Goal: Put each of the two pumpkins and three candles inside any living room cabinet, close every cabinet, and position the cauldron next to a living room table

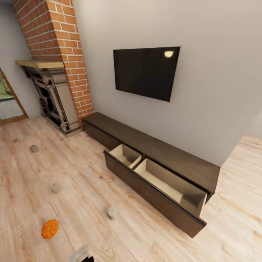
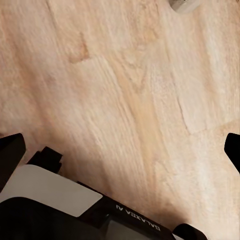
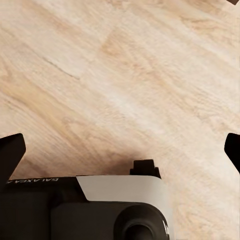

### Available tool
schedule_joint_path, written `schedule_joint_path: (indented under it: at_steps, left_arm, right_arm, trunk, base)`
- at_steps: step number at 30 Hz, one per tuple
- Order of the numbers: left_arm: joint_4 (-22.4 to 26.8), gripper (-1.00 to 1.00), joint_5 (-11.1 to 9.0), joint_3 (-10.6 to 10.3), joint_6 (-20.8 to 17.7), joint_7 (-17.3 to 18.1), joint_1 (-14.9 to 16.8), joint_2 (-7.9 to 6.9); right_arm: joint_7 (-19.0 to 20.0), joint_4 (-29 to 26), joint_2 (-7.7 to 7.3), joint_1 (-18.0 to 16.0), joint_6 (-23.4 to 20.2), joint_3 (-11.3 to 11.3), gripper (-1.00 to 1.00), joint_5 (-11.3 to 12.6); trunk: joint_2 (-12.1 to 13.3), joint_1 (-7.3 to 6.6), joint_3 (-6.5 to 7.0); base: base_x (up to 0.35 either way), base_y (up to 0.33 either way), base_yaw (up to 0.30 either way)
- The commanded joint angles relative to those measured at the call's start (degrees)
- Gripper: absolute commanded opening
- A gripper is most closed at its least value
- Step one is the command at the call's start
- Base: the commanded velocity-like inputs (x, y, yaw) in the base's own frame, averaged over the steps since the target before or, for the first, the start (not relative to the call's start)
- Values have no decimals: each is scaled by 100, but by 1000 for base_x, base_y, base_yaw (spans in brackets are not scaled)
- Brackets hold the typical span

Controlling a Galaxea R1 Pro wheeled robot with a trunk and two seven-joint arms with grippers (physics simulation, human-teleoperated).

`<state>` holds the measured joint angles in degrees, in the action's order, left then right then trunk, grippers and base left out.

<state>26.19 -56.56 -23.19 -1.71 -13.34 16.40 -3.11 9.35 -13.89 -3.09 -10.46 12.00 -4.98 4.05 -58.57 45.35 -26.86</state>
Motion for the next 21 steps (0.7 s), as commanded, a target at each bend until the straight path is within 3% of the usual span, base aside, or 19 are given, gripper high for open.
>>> schedule_joint_path:
  at_steps: [1, 9, 21]
  left_arm:
    - [12, 100, -30, -44, -14, -46, 4, -6]
    - [17, 100, -30, -45, -14, -46, 4, -3]
    - [14, 100, -13, -54, -14, -46, 4, 12]
  right_arm:
    - [59, -1, 1, -3, 13, -44, 100, 41]
    - [58, -8, 1, -1, 10, -44, 100, 41]
    - [58, -20, 1, -1, 4, -41, 100, 41]
  trunk:
    - [-4, -2, -6]
    - [-4, -2, -6]
    - [-4, -2, -6]
  base:
    - [-236, 209, 276]
    - [-172, 243, 276]
    - [-16, 286, 276]
